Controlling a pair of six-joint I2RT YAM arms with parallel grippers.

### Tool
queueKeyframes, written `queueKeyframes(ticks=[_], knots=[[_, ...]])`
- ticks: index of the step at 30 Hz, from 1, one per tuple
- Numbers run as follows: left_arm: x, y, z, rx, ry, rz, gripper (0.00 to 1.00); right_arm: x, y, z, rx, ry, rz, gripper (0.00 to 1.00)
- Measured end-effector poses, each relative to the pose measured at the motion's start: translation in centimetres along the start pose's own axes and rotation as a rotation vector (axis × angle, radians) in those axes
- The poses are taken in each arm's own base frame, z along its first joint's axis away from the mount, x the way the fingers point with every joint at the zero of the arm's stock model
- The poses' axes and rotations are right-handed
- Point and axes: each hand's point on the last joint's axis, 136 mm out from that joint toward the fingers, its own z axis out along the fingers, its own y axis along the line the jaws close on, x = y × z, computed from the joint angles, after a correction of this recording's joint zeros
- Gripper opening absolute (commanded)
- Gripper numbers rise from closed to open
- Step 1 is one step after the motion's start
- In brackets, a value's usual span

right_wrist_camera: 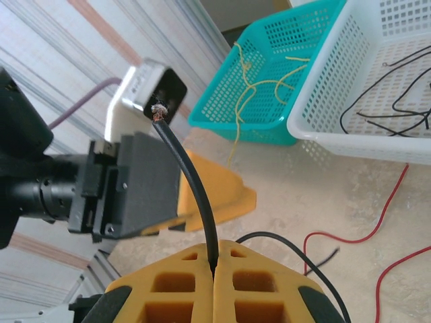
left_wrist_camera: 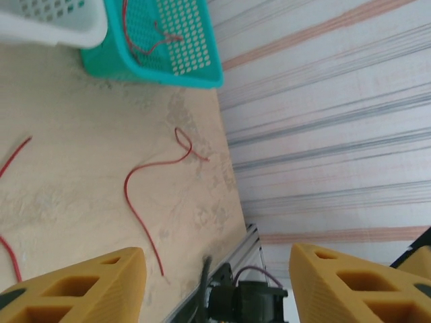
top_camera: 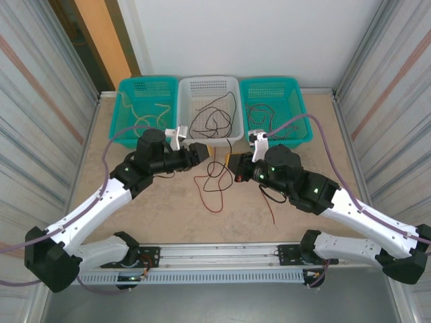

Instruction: Untangle the cables

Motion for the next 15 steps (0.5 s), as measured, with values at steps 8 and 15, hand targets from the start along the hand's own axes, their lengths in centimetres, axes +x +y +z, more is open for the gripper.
queueKeyframes(ticks=[8, 15], knots=[[2.8, -0.1, 1.3, 0.017, 0.111, -0.051, 0.37, -0.1, -0.1, 0.0, 0.005, -0.006, -0.018, 0.00], [2.7, 0.1, 1.8, 0.023, 0.114, -0.064, 0.00, -0.2, 0.0, 0.0, 0.003, -0.006, -0.018, 0.00]])
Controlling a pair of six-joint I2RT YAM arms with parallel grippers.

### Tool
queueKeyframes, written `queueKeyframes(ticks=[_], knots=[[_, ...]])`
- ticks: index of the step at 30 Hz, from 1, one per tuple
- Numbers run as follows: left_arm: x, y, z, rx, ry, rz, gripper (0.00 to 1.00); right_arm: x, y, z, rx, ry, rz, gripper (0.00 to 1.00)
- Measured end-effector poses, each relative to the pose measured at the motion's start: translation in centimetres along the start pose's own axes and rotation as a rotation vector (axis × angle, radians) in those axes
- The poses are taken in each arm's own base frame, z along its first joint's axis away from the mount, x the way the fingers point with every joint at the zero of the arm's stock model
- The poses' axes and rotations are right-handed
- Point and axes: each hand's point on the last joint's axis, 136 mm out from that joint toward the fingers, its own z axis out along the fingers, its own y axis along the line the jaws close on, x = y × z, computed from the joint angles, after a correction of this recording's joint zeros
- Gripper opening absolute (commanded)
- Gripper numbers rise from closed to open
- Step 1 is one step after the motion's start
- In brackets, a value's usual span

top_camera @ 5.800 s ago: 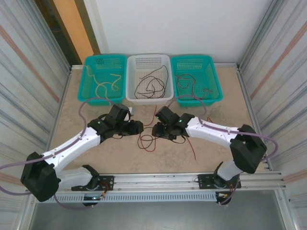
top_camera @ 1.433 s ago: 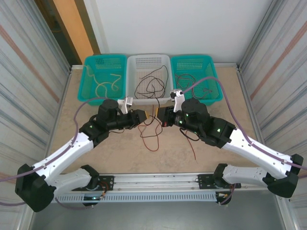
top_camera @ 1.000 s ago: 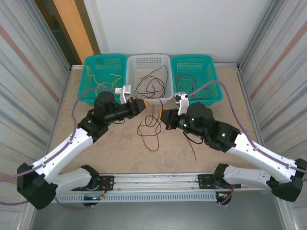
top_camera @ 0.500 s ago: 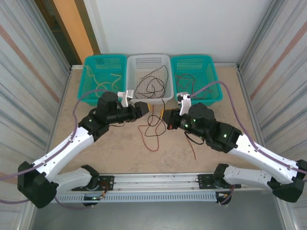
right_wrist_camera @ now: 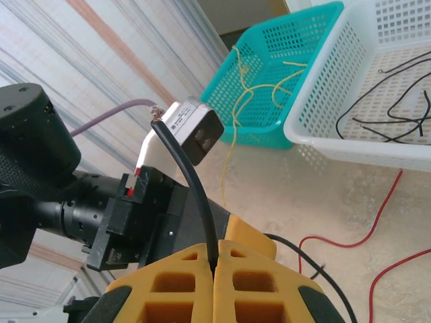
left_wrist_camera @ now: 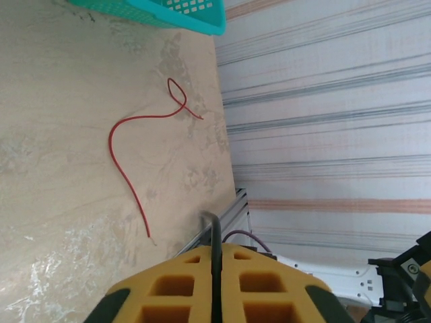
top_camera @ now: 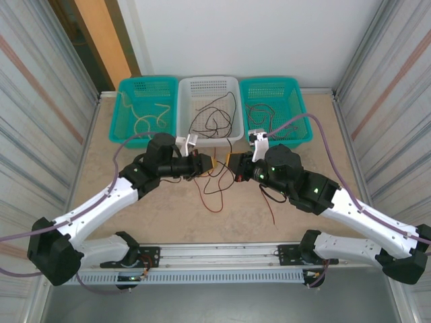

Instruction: Untangle the cables

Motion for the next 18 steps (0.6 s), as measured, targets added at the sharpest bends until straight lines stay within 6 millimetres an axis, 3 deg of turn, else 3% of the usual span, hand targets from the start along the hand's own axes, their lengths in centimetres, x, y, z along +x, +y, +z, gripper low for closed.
queueKeyframes(ticks=[9, 12, 18], knots=[[-2.7, -2.8, -2.0, 0.030, -0.144, 0.102, 0.00, 0.1, 0.0, -1.1, -0.033, -0.028, 0.033, 0.00], [-3.9, -3.5, -3.2, 0.028, -0.219, 0.147, 0.00, 2.0, -0.1, -0.7, -0.044, 0.006, 0.048, 0.00], [-6.0, -5.5, -5.2, 0.058, -0.345, 0.223, 0.00, 8.1, 0.3, 2.4, -0.043, 0.162, 0.049, 0.01]])
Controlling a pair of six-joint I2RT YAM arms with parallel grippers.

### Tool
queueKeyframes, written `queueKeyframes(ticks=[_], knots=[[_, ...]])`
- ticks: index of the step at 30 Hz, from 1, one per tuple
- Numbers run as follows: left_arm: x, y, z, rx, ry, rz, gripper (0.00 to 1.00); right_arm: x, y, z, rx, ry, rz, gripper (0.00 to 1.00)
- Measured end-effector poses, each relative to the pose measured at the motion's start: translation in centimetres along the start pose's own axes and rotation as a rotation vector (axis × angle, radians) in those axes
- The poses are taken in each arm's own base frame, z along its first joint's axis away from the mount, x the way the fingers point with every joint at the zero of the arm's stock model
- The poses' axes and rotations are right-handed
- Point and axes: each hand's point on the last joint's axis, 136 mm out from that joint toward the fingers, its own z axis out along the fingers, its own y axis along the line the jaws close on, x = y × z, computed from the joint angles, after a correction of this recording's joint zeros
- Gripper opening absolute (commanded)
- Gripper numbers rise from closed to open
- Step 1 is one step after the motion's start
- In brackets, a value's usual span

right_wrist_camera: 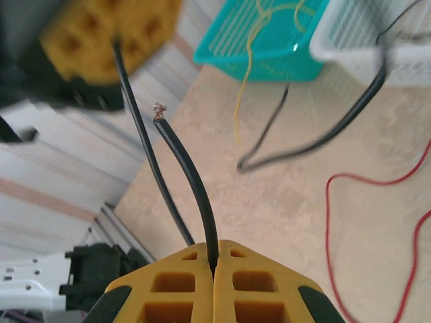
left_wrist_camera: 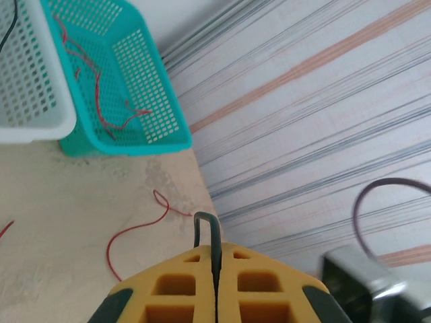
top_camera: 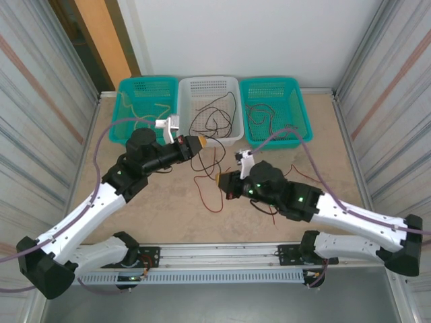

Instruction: Untangle the cables

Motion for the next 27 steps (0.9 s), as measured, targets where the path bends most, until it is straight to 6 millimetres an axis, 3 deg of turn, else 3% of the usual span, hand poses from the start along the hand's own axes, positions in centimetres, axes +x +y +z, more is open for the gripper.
queueKeyframes(ticks=[2, 5, 9, 12, 14, 18, 21, 24, 27], knots=[[-0.3, -0.5, -0.1, 0.022, -0.017, 0.012, 0.00, 0.7, 0.5, 1.4, -0.010, 0.013, 0.012, 0.03], [-0.7, -0.4, -0.2, 0.026, -0.053, 0.017, 0.00, 1.0, 1.2, 3.0, -0.035, 0.012, 0.032, 0.15], [-2.3, -0.8, -0.5, 0.034, -0.124, 0.036, 0.00, 4.1, 0.7, 4.5, 0.008, 0.116, -0.012, 0.43], [-3.2, -1.1, -1.2, 0.032, -0.162, 0.058, 0.00, 4.6, 0.1, 3.7, 0.056, 0.139, -0.060, 0.58], [-3.9, -1.3, -1.8, 0.033, -0.180, 0.069, 0.00, 3.4, -0.4, 2.2, 0.084, 0.105, -0.080, 0.62], [-5.1, -1.3, -3.0, 0.034, -0.211, 0.081, 0.00, -1.7, -1.5, -2.4, 0.114, -0.039, -0.066, 0.74], [-5.0, -1.3, -3.0, 0.041, -0.200, 0.092, 0.00, -5.0, -2.6, -5.2, 0.130, -0.138, -0.034, 0.76], [-4.4, -1.3, -2.9, 0.045, -0.172, 0.097, 0.00, -6.7, -3.7, -6.3, 0.158, -0.176, -0.017, 0.83], [-4.1, -1.2, -2.9, 0.043, -0.156, 0.104, 0.00, -7.3, -4.0, -6.0, 0.180, -0.169, -0.017, 0.84]])
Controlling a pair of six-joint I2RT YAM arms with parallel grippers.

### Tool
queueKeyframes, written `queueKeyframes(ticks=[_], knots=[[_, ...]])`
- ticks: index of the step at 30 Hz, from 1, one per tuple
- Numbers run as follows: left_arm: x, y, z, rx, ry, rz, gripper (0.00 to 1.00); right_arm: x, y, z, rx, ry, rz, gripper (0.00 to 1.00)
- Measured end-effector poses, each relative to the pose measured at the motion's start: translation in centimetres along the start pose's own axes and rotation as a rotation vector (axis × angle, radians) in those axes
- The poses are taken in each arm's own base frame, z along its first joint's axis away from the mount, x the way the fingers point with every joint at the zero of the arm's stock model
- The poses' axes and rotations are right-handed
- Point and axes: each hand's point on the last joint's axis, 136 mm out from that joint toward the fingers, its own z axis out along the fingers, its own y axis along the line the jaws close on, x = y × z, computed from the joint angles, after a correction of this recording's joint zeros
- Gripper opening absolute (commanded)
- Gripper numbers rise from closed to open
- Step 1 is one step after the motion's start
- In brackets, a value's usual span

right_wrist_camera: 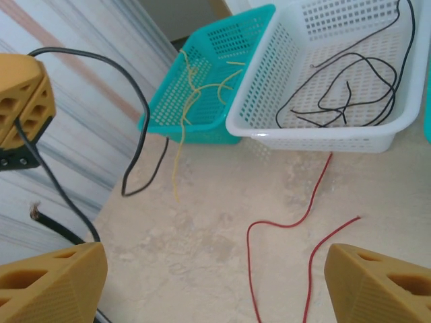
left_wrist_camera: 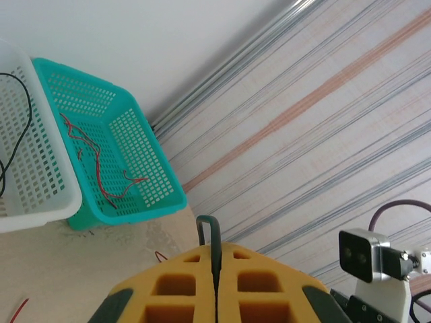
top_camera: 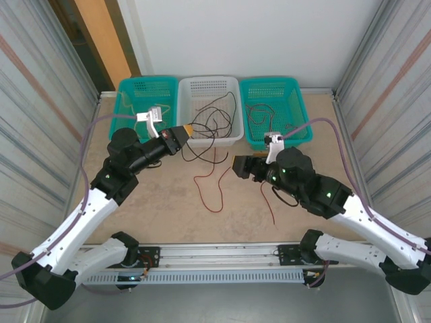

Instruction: Untangle the cables

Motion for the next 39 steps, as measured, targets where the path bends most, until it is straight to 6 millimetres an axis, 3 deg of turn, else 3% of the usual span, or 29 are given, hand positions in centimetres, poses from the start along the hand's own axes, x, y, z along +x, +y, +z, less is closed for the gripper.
queueKeyframes(ticks=[10, 16, 19, 27, 33, 39], knots=[[1.9, -1.1, 0.0, 0.073, 0.104, 0.011, 0.00, 0.1, 0.8, 3.7, -0.015, 0.078, -0.027, 0.74], [2.4, -1.6, -0.1, 0.101, 0.135, 0.014, 0.00, 1.0, 1.9, 5.6, -0.071, 0.133, -0.025, 0.63], [2.6, -1.7, -0.2, 0.110, 0.146, 0.014, 0.00, 1.2, 2.7, 5.8, -0.108, 0.144, -0.022, 0.60], [3.5, -2.6, -0.3, 0.152, 0.191, 0.017, 0.00, 0.8, 3.5, 5.7, -0.147, 0.133, -0.020, 0.36], [4.1, -2.4, -0.4, 0.143, 0.213, 0.030, 0.00, 0.3, 2.7, 5.8, -0.122, 0.124, -0.022, 0.03], [4.9, -1.8, -0.8, 0.116, 0.241, 0.047, 0.00, -1.6, 2.2, 4.8, -0.099, 0.091, -0.024, 0.00]])
